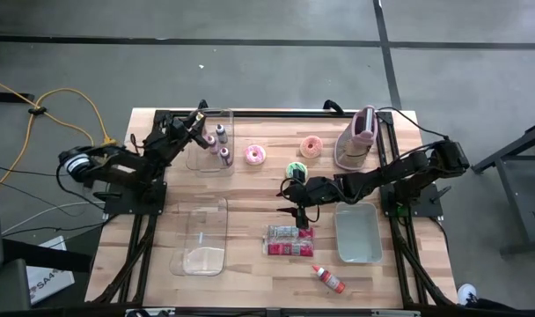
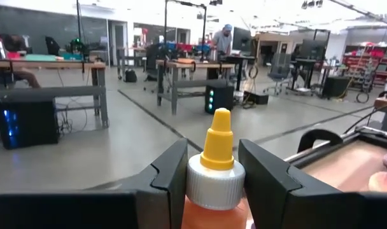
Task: Pick & Place Food Item
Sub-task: Put the yellow food coloring bottle into the top transparent bin
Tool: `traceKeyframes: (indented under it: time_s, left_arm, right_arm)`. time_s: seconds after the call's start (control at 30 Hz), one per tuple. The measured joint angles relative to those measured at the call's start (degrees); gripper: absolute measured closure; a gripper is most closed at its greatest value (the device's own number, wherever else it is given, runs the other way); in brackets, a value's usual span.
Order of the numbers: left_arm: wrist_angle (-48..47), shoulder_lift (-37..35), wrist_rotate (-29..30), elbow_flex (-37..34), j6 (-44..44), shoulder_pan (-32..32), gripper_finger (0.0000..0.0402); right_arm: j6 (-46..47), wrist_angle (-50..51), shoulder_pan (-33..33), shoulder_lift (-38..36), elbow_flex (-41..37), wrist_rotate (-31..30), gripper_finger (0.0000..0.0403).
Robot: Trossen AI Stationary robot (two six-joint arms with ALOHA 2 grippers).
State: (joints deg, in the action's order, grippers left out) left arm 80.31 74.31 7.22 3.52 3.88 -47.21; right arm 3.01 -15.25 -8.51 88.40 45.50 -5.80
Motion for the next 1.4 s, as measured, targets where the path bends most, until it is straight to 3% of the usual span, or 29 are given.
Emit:
traceKeyframes:
  time_s: [0.83,1.4]
  left_arm:
    - [3.0,8.7,3.9,0.0,1.7,0.0,0.0285]
    - [9.2,16.1,3.3,0.0,5.2,0.0,0.0285]
  right_arm:
    - [0.0,0.0,0.0,0.0,0.0,0.0,0.0196]
    - [0.0,0.0,0.0,0.0,0.0,0.0,0.0196]
